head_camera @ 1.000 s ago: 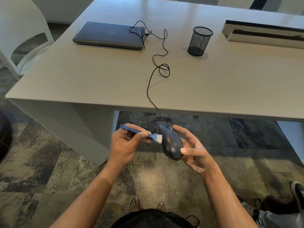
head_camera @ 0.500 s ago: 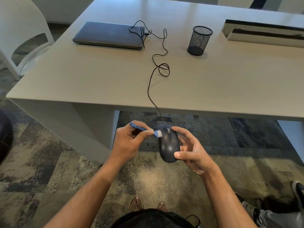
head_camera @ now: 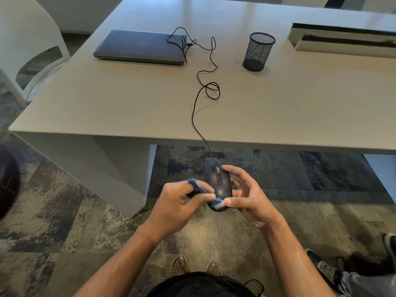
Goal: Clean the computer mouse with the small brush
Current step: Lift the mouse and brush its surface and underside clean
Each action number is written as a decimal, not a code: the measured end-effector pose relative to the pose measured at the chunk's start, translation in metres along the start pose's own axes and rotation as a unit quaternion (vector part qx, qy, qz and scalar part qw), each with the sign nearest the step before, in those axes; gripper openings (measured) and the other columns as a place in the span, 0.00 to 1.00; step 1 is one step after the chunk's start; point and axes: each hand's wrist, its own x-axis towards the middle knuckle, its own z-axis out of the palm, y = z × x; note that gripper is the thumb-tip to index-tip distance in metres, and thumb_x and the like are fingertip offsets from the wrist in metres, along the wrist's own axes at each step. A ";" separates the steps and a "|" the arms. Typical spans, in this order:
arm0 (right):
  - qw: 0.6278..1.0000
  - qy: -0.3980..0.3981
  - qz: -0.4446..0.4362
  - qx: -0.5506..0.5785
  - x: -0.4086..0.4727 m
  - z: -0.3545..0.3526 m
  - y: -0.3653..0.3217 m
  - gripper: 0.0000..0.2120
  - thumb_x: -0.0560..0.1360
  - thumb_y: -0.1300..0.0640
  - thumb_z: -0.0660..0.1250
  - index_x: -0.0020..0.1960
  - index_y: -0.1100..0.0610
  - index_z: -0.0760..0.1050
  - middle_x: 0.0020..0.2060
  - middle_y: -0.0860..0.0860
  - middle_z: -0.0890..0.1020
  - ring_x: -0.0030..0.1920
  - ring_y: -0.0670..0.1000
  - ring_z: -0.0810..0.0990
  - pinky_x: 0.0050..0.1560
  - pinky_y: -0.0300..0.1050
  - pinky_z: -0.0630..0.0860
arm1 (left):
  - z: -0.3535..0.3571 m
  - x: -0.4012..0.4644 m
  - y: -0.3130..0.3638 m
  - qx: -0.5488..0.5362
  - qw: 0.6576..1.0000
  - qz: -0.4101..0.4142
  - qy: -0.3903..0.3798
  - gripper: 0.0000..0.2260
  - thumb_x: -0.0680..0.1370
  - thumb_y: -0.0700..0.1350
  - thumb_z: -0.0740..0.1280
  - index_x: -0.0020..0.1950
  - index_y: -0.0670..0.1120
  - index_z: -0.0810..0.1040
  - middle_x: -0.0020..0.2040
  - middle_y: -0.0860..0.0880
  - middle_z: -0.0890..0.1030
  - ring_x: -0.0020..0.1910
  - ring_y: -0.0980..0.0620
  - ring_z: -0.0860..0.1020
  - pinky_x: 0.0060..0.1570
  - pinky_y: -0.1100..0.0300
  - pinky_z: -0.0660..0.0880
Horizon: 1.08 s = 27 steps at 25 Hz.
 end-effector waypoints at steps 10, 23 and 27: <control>1.000 0.004 -0.001 -0.016 -0.005 0.003 0.000 0.37 0.64 0.73 0.77 0.70 0.55 0.73 0.65 0.59 0.78 0.52 0.62 0.85 0.50 0.54 0.82 | -0.009 0.036 -0.002 0.119 0.988 0.079 0.065 0.07 0.76 0.43 0.71 0.51 0.41 0.85 0.46 0.53 0.84 0.46 0.59 0.82 0.47 0.64 0.80; 1.000 0.021 -0.010 -0.019 -0.007 -0.001 -0.001 0.38 0.63 0.71 0.78 0.71 0.56 0.73 0.66 0.59 0.77 0.56 0.63 0.83 0.51 0.53 0.82 | 0.007 -0.014 -0.001 0.095 0.980 0.162 -0.060 0.09 0.78 0.45 0.71 0.49 0.40 0.86 0.47 0.49 0.87 0.47 0.58 0.84 0.50 0.64 0.80; 1.000 0.016 -0.012 -0.006 -0.006 -0.001 -0.002 0.38 0.63 0.71 0.77 0.71 0.57 0.73 0.66 0.59 0.77 0.57 0.63 0.82 0.52 0.54 0.83 | 0.001 -0.015 -0.001 0.079 0.992 0.088 -0.042 0.07 0.77 0.46 0.71 0.48 0.42 0.86 0.44 0.51 0.87 0.43 0.58 0.84 0.43 0.61 0.81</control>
